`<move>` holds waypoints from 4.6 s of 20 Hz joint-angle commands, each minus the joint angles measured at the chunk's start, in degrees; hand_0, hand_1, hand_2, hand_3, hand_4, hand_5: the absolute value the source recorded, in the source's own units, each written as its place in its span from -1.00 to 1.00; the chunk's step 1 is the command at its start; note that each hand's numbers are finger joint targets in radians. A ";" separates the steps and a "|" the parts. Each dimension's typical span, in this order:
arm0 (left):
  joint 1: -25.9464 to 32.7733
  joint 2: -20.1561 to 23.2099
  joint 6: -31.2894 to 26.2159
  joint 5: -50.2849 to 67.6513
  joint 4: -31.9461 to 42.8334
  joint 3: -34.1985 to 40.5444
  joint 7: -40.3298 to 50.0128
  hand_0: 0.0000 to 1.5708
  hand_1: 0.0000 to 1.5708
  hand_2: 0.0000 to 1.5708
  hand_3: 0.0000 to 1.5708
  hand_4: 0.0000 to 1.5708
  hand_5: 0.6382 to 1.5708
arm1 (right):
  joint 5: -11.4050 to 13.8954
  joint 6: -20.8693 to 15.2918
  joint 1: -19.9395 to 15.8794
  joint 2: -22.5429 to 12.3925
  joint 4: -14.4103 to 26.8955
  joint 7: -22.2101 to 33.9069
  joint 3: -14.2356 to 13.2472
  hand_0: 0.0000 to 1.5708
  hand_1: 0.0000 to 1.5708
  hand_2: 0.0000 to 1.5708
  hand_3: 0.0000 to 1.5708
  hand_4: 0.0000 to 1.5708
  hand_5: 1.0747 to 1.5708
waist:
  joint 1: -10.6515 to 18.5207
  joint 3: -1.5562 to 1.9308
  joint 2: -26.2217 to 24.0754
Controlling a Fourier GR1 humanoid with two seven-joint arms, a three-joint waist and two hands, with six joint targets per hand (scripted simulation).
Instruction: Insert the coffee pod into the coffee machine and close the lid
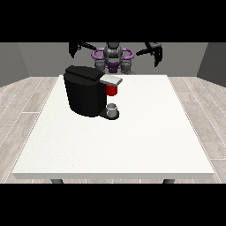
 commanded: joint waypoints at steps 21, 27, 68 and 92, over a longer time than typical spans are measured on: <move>12.72 -1.03 1.19 12.33 -30.77 -13.52 9.48 -1.00 -1.00 -1.00 -1.00 -0.55 1.00 | -9.57 4.93 -17.37 -5.22 9.75 5.99 -8.30 -1.00 -1.00 -1.00 -1.00 -0.81 1.00 | 5.54 0.03 12.40; 16.66 1.40 1.89 13.19 -35.68 -12.77 9.98 -1.00 -1.00 -1.00 -1.00 -0.54 1.00 | -8.82 4.67 -21.29 -4.01 9.32 7.40 -5.22 -1.00 -1.00 -1.00 -1.00 -1.00 1.00 | 2.50 0.01 15.08; 13.06 4.00 3.42 15.03 -43.93 -16.18 13.15 -1.00 -1.00 -1.00 -1.00 -0.44 1.00 | 5.10 -0.53 -52.45 -1.81 21.93 6.46 2.37 -1.00 -1.00 -1.00 -1.00 -0.67 1.00 | 10.94 0.01 26.42; 7.71 5.90 0.36 18.44 -44.23 -15.64 9.91 -1.00 -1.00 -1.00 -1.00 -0.58 1.00 | 8.01 -2.37 -69.02 -3.48 30.91 5.31 -1.02 -1.00 -1.00 -1.00 -1.00 -1.00 1.00 | 18.10 -0.01 36.77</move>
